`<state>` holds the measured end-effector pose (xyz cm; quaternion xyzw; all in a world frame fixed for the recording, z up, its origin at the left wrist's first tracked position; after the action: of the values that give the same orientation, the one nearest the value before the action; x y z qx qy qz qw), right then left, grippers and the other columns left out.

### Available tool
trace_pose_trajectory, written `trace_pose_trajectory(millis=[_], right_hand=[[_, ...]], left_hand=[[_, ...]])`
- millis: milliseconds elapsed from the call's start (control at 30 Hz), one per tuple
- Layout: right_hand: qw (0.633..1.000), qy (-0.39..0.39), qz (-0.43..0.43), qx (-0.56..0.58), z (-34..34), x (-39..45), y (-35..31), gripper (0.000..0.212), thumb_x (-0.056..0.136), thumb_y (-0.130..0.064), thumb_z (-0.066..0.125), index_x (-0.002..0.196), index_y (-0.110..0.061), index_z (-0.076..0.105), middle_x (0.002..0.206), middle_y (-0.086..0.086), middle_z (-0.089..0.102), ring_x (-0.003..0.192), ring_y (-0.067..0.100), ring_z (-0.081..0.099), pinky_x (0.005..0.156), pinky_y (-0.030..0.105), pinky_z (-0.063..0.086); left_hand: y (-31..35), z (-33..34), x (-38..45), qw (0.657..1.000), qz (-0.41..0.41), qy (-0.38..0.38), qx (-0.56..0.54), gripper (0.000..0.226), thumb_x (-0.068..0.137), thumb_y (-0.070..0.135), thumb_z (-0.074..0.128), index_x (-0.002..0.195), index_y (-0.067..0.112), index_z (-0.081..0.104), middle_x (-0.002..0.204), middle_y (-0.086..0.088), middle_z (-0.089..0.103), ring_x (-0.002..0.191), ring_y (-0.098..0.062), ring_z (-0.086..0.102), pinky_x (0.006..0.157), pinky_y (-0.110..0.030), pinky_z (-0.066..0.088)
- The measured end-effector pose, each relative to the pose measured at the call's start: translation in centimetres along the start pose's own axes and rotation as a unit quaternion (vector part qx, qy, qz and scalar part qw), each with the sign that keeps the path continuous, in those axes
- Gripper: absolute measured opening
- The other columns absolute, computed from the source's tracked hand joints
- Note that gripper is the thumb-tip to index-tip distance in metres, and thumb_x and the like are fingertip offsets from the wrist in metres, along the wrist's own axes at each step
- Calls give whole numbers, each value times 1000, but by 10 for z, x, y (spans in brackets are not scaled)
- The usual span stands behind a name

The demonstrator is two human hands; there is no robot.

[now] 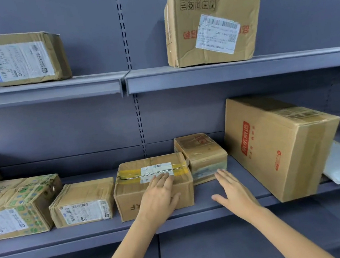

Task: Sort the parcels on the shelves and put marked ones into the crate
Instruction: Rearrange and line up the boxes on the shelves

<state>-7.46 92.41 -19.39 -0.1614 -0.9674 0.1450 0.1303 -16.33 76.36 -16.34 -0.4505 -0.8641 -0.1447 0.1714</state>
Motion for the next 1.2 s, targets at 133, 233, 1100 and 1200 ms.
trace_pose_trajectory(millis=[133,233,1100,1200], right_hand=[[999,-7,-23,27,-13,3,36,73,93,-39,49,149,-13,10,158,0,6,145,11,1,114,22,6],[997,-23,-43,53,-17,7,56,74,93,-40,48,149,-13,8,158,0,3,145,12,-2,114,22,5],[994,-42,-11,104,6,89,95,87,91,-14,55,147,-6,-11,156,8,-14,146,20,0,114,27,21],[992,-52,-7,115,10,92,98,87,90,-13,55,147,-7,-11,157,7,-11,145,20,3,114,27,21]], left_hand=[[47,-1,17,998,-40,37,-41,39,88,26,53,122,5,54,126,-9,58,122,-28,49,98,-32,42],[76,9,31,997,-54,41,-43,41,81,30,48,109,4,63,107,-7,68,104,-27,62,82,-29,52],[80,107,81,960,-257,-77,-85,69,94,20,40,145,1,-3,147,-33,-18,141,-41,-2,114,-32,9],[78,112,82,960,-260,-70,-82,69,93,18,41,144,0,-2,147,-33,-19,141,-42,-2,114,-33,9]])
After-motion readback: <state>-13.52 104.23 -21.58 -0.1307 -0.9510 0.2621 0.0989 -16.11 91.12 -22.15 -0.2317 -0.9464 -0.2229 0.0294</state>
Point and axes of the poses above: each hand's wrist, its own x-axis towards the middle knuckle, its own z-axis out of the palm, y = z × x, the point moved 9 cm from there along x, towards the middle knuckle
